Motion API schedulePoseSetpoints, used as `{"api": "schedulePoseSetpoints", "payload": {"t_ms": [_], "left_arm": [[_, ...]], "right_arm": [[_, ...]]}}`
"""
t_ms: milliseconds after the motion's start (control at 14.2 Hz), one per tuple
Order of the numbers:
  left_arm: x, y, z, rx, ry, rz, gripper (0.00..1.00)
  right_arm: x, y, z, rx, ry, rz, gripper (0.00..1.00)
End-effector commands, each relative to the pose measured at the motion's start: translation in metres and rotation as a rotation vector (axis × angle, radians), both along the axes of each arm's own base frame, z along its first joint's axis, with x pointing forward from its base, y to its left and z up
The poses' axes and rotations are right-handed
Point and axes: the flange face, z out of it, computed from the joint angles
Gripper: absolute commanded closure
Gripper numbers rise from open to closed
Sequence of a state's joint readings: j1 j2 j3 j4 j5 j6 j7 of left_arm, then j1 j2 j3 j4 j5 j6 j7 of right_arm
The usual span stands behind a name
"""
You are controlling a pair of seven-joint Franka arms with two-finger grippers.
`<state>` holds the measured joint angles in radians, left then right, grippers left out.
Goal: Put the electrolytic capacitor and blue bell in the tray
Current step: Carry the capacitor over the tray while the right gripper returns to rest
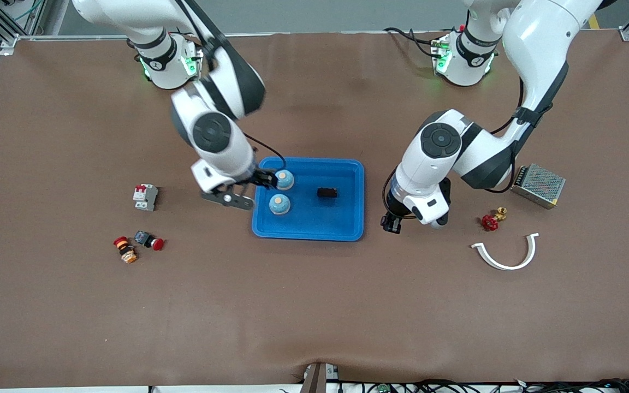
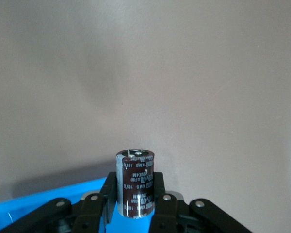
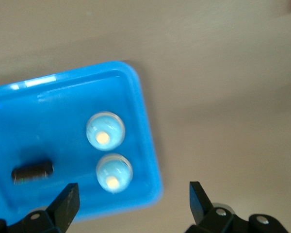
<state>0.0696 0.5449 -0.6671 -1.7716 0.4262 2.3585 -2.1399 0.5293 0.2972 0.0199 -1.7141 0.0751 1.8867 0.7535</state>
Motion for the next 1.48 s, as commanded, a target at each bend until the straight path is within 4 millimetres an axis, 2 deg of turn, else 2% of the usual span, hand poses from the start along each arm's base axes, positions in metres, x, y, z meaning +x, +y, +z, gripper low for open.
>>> {"api": "schedulePoseSetpoints", "payload": {"t_ms": [0,141,282,423,564,776,917,987,1199,1340,1410], "left_arm": [[0.001,-0.024,0.011,-0.038,0.012,0.056,1.00],[-0.005,-0.037,0.013,-0.046,0.011,0.110,1.00],[-0.003,-0.044,0.021,-0.065,0.004,0.160,1.00],[-0.006,-0.052,0.023,-0.078,0.010,0.201,1.00],[-0.006,-0.056,0.014,-0.072,0.031,0.238,1.00],[-0.008,-0.077,0.001,-0.037,0.053,0.267,1.00],[-0.013,-0.087,-0.016,-0.022,0.068,0.290,1.00],[-0.017,-0.093,-0.027,-0.010,0.077,0.294,1.00],[-0.021,-0.110,-0.046,0.007,0.080,0.328,1.00],[-0.024,-0.123,-0.055,0.014,0.071,0.331,1.00],[-0.024,-0.130,-0.060,0.016,0.067,0.329,1.00]], "right_arm": [[-0.014,-0.044,0.058,0.009,-0.006,0.065,0.00],[-0.017,-0.079,0.095,0.027,-0.019,0.123,0.00],[-0.024,-0.114,0.123,0.033,-0.054,0.158,0.00],[-0.020,-0.159,0.142,0.031,-0.083,0.190,0.00],[-0.018,-0.208,0.151,0.037,-0.093,0.202,0.00],[-0.011,-0.282,0.154,0.047,-0.103,0.222,0.00],[-0.004,-0.315,0.155,0.042,-0.129,0.169,0.00],[0.000,-0.327,0.155,0.041,-0.154,0.173,0.00],[0.010,-0.338,0.157,0.035,-0.210,0.182,0.00],[0.020,-0.348,0.146,0.035,-0.200,0.177,0.00],[0.027,-0.346,0.149,0.028,-0.202,0.183,0.00]]}}
